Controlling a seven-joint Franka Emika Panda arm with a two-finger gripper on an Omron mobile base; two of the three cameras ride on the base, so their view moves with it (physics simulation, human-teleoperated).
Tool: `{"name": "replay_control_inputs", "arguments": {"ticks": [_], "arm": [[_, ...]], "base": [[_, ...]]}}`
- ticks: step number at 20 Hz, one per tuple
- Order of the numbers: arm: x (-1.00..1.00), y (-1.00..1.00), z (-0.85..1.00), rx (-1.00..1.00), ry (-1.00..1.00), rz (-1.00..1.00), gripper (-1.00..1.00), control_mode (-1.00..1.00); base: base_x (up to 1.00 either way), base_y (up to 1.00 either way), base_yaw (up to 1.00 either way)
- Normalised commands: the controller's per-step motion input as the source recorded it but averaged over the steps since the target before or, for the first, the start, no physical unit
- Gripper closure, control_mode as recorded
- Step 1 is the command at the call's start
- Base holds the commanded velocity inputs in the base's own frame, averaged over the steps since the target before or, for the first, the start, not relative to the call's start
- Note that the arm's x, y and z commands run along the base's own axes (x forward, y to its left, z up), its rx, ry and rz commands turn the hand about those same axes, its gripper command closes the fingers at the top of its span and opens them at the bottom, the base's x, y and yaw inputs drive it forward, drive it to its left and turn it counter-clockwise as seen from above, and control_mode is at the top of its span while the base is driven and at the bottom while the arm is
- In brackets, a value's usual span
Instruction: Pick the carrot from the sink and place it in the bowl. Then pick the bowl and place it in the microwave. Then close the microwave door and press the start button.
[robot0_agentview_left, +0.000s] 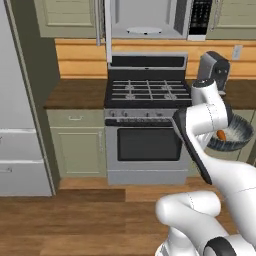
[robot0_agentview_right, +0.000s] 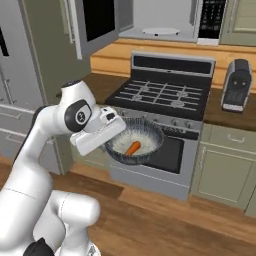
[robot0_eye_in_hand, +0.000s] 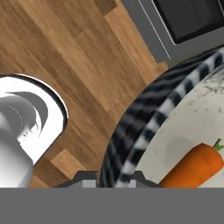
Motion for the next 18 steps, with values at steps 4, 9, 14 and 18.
{"name": "replay_control_inputs", "arguments": {"ticks": [4,9,14,18], "arm": [[0.00,0.00,0.00,0.00,0.00,0.00,1.00,1.00],[0.00,0.00,0.00,0.00,0.00,0.00,1.00,1.00],[0.00,0.00,0.00,0.00,0.00,0.00,1.00,1.00],[0.00,0.00,0.00,0.00,0.00,0.00,1.00,1.00]], "base": [[1.00,-0.23,-0.06],[1.00,0.04,-0.02],[1.00,0.20,0.00],[1.00,0.27,0.00]]}}
